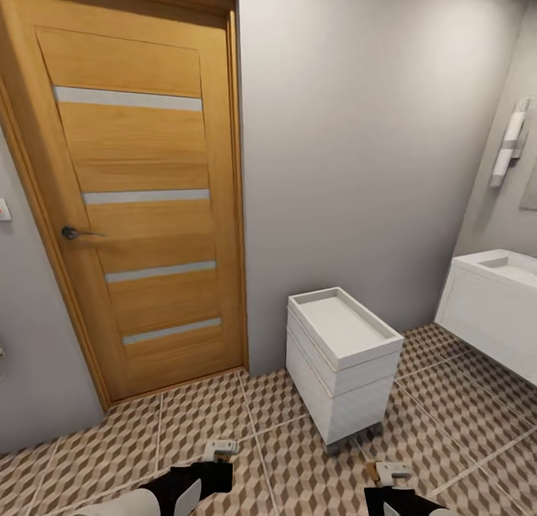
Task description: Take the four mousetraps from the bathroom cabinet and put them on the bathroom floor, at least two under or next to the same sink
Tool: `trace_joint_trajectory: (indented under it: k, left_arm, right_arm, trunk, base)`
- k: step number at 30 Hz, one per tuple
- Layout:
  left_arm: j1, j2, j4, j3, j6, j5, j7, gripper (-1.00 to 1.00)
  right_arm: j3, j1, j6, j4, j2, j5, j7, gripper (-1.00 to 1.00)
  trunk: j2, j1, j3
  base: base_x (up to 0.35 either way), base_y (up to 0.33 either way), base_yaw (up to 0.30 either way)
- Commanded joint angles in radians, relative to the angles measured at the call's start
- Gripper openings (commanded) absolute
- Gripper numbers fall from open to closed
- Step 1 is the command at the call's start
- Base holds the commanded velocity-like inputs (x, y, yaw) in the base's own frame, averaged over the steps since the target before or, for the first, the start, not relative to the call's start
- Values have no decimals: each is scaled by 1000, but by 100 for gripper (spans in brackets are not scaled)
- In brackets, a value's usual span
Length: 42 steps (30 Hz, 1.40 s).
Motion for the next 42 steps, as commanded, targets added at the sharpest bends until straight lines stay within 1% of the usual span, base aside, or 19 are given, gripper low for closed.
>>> trace_joint_trajectory:
  k: [1,3,4,9,32,42]
  left_arm:
    - [0,0,-1,-8,5,8,-9,-100]
    - [0,0,0,-8,5,2,-34,-100]
    - [0,0,0,-8,5,-6,-65,-100]
    - [0,2,1,-8,4,-31,-106,-100]
    - [0,1,2,-9,4,-34,-111,-100]
    - [0,0,2,-9,4,-50,-108,-100]
  right_arm:
    - [-8,-1,1,2,0,4,-3,-100]
    - [-8,-2,2,2,0,-12,-2,-100]
    - [-8,-1,2,2,-1,-27,-2,-100]
    - [-8,-1,2,2,-2,-45,-2,-100]
    - [-7,-1,2,2,-2,-46,-3,-100]
    - [-7,-1,2,2,-2,-46,-3,-100]
  trunk:
    - [-1,0,0]
    - [-1,0,1]
    - [-1,0,2]
    - [-1,0,6]
    - [-1,0,24]
    - [-1,0,31]
  base:
    - [0,0,-231]
    - [0,0,-231]
    - [0,0,-231]
    - [0,0,-231]
    - [0,0,-232]
    - [0,0,-232]
